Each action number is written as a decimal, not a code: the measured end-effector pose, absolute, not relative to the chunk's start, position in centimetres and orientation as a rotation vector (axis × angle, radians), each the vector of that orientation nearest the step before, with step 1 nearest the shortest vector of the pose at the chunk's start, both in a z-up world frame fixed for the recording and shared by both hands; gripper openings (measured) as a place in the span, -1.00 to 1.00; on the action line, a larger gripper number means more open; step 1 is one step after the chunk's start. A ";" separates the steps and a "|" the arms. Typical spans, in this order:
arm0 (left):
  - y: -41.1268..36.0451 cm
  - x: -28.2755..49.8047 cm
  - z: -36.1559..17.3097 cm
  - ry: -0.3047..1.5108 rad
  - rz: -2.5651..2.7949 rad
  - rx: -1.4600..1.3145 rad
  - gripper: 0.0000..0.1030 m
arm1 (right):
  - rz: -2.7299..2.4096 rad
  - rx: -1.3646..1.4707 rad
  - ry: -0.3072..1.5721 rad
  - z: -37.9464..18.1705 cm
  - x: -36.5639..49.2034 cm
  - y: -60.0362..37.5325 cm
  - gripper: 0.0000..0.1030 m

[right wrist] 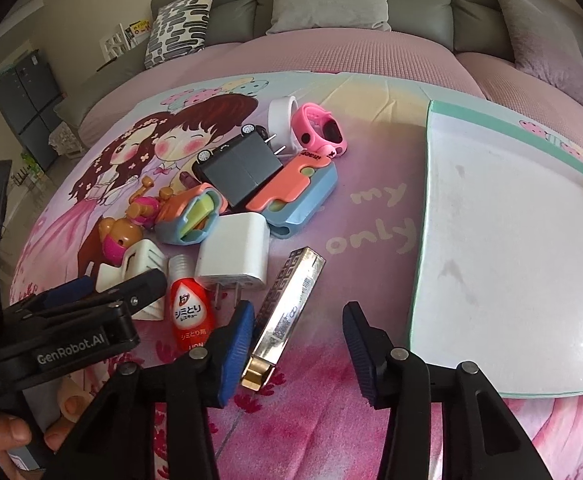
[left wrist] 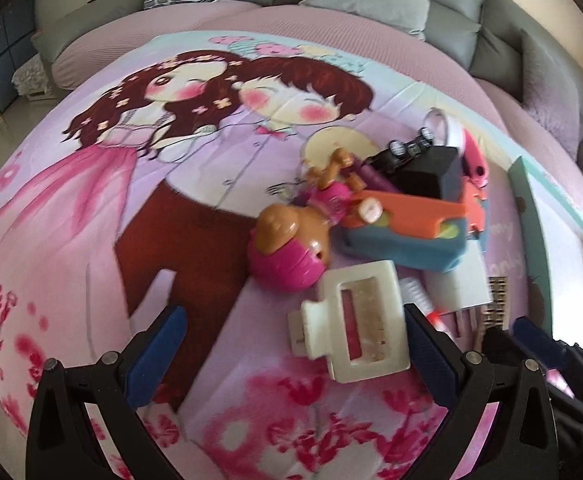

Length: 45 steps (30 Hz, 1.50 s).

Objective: Organize rigid objects
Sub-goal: 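Grasp the white hair clip with the left tool while the right tool grasps the gold bar, then carry the clip and gold bar into the tray and open both tools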

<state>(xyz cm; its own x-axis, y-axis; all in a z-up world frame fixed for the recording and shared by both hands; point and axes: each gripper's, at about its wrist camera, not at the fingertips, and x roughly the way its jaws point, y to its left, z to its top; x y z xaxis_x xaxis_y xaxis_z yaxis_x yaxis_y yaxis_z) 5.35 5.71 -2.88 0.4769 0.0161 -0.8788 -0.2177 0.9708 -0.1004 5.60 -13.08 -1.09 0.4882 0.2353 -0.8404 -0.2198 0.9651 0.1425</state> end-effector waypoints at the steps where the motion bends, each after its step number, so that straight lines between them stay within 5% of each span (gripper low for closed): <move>1: 6.0 5.2 -3.0 1.069 0.162 -0.197 1.00 | 0.275 0.015 1.024 -1.1 5.7 -13.1 -0.10; 6: 7.1 4.8 -3.1 1.066 0.187 -0.214 0.98 | 0.286 -0.001 1.025 -1.4 5.9 -12.4 -0.11; 12: 5.7 5.0 -2.8 1.055 0.154 -0.149 0.59 | 0.273 -0.050 1.025 -1.8 6.2 -11.6 -0.19; 15: 5.1 5.1 -2.6 1.046 0.132 -0.121 0.21 | 0.259 -0.060 1.020 -1.9 6.2 -11.6 -0.33; 16: 5.1 5.0 -2.4 1.042 0.117 -0.123 -0.06 | 0.257 -0.046 1.017 -1.8 6.2 -11.9 -0.40; 19: 5.0 5.0 -2.2 1.038 0.101 -0.129 -0.05 | 0.242 -0.007 1.010 -1.6 6.2 -12.6 -0.57; 45: -1.6 7.2 6.7 0.902 0.019 -0.064 -0.05 | 0.135 0.215 0.797 4.2 7.0 -22.1 -0.57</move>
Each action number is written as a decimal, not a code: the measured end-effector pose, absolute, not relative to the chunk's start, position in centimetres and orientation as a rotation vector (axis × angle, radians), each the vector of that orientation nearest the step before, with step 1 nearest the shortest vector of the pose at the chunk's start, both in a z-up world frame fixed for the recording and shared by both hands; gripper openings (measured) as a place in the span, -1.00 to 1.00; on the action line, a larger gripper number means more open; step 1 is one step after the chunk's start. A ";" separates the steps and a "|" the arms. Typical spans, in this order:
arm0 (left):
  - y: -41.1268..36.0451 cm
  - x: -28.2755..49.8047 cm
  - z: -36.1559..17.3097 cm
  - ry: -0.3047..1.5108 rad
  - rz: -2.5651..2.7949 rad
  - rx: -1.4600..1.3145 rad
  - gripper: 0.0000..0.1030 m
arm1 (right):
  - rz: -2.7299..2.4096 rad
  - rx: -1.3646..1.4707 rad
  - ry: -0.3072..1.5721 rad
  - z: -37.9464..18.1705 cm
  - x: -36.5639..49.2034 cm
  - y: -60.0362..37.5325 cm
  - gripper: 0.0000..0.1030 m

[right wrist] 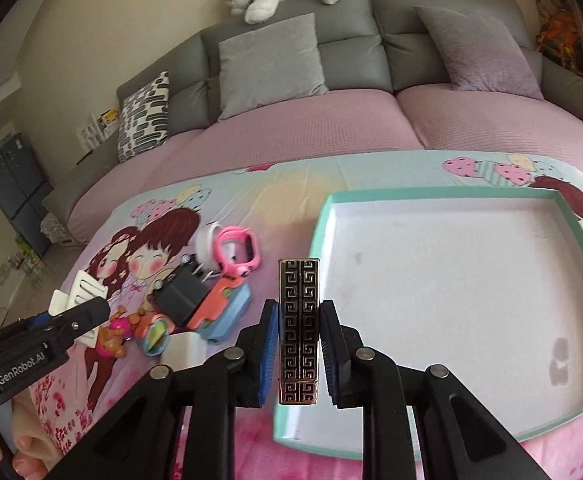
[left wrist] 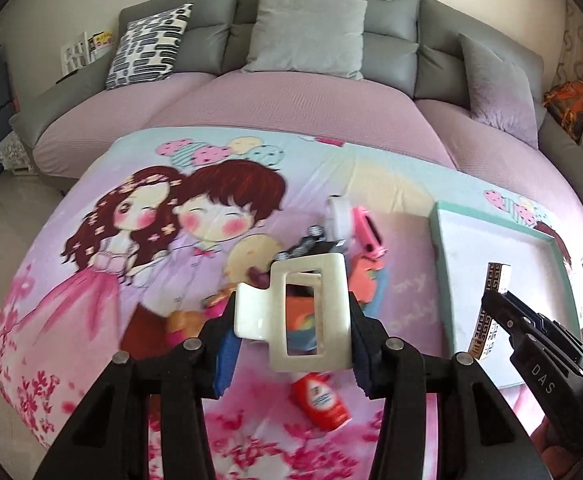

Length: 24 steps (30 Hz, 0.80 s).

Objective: Organize rigid objects
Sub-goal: 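Carry the clip and gold bar into the tray and open both tools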

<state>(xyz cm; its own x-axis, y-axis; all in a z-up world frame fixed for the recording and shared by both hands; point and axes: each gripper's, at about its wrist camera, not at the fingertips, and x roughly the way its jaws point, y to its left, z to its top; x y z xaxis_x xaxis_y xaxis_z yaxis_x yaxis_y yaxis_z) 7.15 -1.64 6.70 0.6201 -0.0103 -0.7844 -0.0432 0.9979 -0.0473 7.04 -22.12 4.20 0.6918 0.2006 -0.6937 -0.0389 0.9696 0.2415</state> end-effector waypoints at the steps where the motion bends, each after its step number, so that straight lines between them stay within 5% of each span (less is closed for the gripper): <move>1: -2.6 7.6 6.7 0.908 0.003 -0.063 -0.05 | 0.106 0.232 0.800 4.1 7.2 -23.2 -0.57; 24: -21.2 13.4 4.5 0.987 -0.230 -0.084 -0.05 | -0.349 0.480 0.751 2.9 4.6 -41.9 -0.57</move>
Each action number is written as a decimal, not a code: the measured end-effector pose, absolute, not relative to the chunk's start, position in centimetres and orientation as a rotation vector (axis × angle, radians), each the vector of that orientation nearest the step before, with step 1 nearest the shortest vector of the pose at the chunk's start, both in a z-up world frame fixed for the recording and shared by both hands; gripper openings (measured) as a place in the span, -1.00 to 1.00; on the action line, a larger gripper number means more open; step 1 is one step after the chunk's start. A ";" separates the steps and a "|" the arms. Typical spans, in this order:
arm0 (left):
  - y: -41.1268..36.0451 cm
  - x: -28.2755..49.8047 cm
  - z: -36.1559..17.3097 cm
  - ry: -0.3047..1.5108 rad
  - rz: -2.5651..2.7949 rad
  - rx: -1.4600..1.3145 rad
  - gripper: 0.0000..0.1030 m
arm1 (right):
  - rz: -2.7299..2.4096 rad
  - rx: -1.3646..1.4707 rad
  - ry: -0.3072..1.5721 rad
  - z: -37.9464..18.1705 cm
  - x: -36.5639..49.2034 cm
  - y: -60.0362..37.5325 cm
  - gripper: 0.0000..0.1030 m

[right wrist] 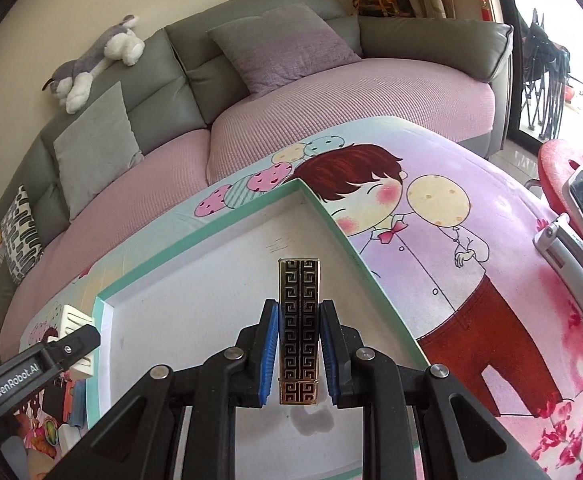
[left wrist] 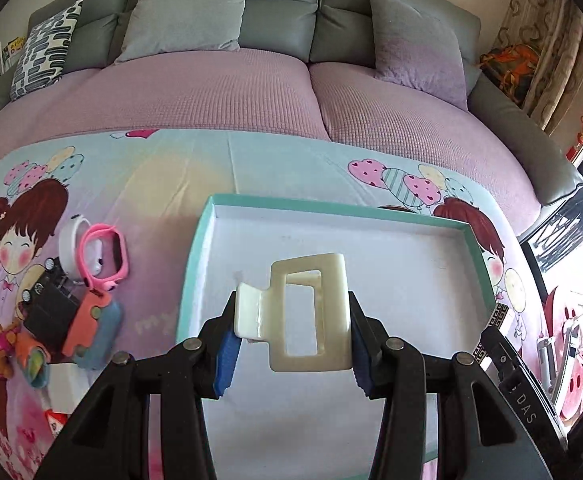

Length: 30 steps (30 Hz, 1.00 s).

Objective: Organize rigid objects
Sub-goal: 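Carry the clip and gold bar into the tray and open both tools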

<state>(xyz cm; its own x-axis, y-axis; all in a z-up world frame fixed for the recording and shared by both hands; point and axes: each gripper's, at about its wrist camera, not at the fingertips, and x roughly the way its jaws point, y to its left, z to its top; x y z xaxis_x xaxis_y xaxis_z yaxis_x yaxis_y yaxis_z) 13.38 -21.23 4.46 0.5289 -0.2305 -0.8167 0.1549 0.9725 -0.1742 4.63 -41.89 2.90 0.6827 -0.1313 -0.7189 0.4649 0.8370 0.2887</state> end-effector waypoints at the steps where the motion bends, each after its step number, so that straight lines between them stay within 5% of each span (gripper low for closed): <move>1: -21.6 13.4 4.1 0.994 -0.232 -0.084 -0.05 | -0.355 0.485 0.748 2.9 4.5 -42.2 -0.57; 15: -22.4 14.0 1.1 1.043 -0.190 -0.094 -0.04 | -0.362 0.502 0.766 2.2 4.8 -43.0 -0.57; 20: -22.0 14.0 1.2 1.036 -0.180 -0.098 0.45 | -0.354 0.488 0.767 2.2 5.0 -42.6 -0.52; 27: -20.8 14.0 1.8 1.019 -0.129 -0.098 0.58 | -0.336 0.457 0.784 2.2 5.5 -41.8 -0.51; 30: -20.4 14.0 2.0 1.009 -0.097 -0.089 0.73 | -0.350 0.444 0.790 2.2 5.6 -41.7 -0.10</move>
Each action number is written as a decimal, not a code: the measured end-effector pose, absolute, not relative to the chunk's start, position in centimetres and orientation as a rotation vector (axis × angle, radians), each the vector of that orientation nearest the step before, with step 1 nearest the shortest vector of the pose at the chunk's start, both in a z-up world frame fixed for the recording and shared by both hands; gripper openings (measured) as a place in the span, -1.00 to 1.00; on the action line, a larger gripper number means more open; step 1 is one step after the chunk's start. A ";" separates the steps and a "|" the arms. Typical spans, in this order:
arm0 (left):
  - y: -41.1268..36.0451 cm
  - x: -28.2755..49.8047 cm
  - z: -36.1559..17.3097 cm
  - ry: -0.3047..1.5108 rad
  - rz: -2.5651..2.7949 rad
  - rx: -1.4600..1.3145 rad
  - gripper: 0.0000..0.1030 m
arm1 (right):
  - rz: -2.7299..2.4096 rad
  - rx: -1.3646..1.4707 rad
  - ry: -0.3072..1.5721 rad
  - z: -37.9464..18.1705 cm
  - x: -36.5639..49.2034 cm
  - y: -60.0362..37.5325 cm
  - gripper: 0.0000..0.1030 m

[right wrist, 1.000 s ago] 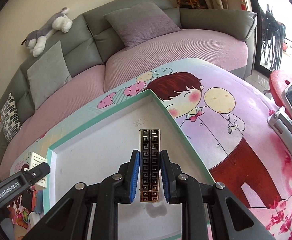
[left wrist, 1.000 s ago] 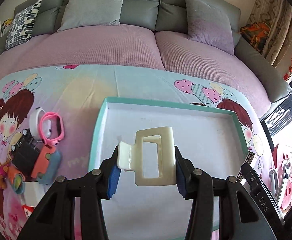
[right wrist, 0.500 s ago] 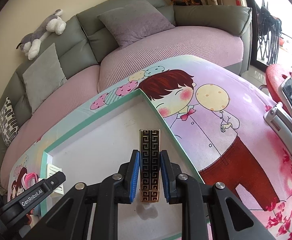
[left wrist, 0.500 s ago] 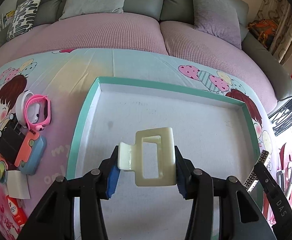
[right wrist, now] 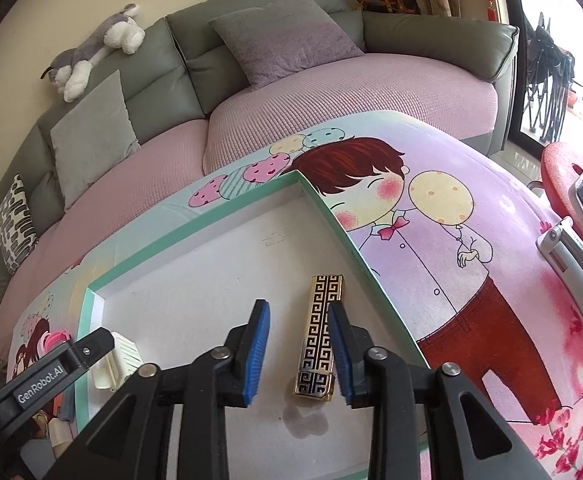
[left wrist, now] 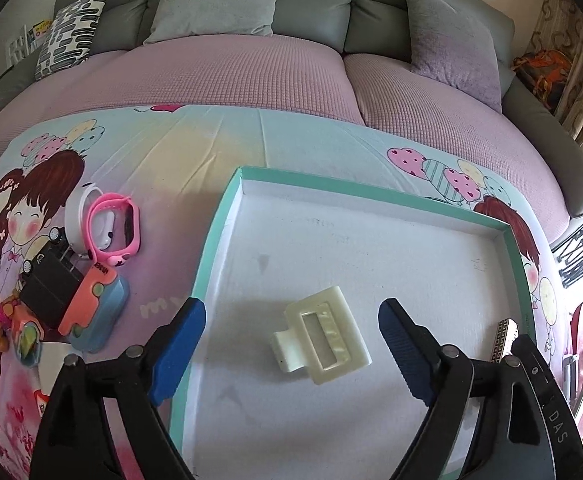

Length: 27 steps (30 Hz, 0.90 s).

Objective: Organize rigid objects
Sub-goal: 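Carry the clip and gold bar into the tray and open both tools, then move both tools back over the pile of objects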

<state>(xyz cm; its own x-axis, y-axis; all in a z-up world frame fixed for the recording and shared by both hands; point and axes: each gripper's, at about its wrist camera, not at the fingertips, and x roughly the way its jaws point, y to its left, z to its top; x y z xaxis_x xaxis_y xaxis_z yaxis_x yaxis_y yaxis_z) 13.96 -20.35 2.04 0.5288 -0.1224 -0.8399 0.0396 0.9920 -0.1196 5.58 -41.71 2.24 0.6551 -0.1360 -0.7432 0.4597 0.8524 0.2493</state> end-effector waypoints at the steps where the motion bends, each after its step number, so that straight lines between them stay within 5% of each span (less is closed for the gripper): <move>1: -20.2 13.9 2.2 1.006 -0.085 -0.086 0.73 | -0.356 0.442 0.789 2.2 5.6 -41.7 0.10; 9: -18.8 13.8 2.8 0.967 -0.014 -0.073 0.84 | -0.365 0.420 0.797 2.1 5.8 -41.4 0.42; 16: -17.8 14.0 2.5 0.973 -0.003 -0.119 0.84 | -0.359 0.399 0.787 2.1 5.8 -41.0 1.00; 27: -16.3 13.3 3.3 0.902 0.046 -0.109 0.97 | -0.356 0.331 0.764 2.4 6.2 -39.8 1.00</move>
